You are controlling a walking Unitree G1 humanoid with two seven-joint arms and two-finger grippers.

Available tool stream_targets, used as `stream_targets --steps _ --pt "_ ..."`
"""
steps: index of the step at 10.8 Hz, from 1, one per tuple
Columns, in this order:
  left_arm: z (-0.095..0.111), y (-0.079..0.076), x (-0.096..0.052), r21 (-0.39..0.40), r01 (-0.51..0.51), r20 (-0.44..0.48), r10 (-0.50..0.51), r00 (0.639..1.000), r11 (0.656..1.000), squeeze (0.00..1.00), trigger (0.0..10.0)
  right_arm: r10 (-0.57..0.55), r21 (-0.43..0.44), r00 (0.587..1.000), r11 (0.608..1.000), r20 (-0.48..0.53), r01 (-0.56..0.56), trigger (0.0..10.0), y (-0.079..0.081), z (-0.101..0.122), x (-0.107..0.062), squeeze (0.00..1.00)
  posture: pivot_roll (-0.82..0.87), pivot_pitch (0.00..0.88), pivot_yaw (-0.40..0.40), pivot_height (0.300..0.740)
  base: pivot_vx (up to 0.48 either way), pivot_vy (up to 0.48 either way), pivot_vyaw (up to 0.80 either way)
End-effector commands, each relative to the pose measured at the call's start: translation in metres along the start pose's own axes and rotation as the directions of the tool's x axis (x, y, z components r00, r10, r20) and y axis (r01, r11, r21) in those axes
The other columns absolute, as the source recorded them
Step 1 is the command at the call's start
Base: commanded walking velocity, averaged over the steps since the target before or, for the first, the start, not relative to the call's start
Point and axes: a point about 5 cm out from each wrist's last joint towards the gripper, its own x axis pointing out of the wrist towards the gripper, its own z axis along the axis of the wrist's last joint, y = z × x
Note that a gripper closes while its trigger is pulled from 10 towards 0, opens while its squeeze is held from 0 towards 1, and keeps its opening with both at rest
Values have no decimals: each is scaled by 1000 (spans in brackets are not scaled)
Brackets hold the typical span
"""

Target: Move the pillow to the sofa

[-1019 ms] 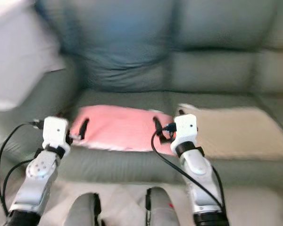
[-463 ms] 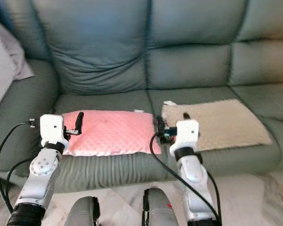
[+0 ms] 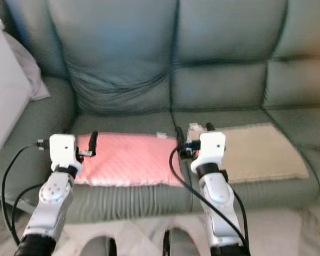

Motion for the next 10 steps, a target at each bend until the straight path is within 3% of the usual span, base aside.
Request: stream_targets --steps 1,3,5,7,8,10 --pt "2 -2 1 6 6 8 -6 1000 1000 0 10000 15 5 1000 1000 12 -15 10000 2 3 3 0 12 0 22 740 0 0 0" --pt "3 -4 0 7 6 8 -6 1000 1000 0 10000 27 13 1000 1000 -3 -27 10000 3 0 -1 0 6 0 19 740 0 0 0" --pt "-9 -11 -4 2 -34 -61 34 998 999 0 10000 -1 33 998 999 -64 3 10000 -2 -11 -12 0 5 0 -4 740 0 0 0" --pt "-11 -17 -8 -3 -19 -80 18 997 1000 0 10000 -16 81 995 996 -97 24 10000 4 -16 -13 0 -2 0 20 740 0 0 0" --pt "-10 -15 -6 6 -26 -80 27 996 1000 0 10000 15 29 997 999 -82 -12 10000 6 -13 -11 0 -3 0 21 740 0 0 781" --pt "-8 -14 -5 34 -13 -73 16 997 999 0 10000 31 31 996 999 -83 -28 10000 5 -14 -11 0 2 0 18 740 0 0 788"
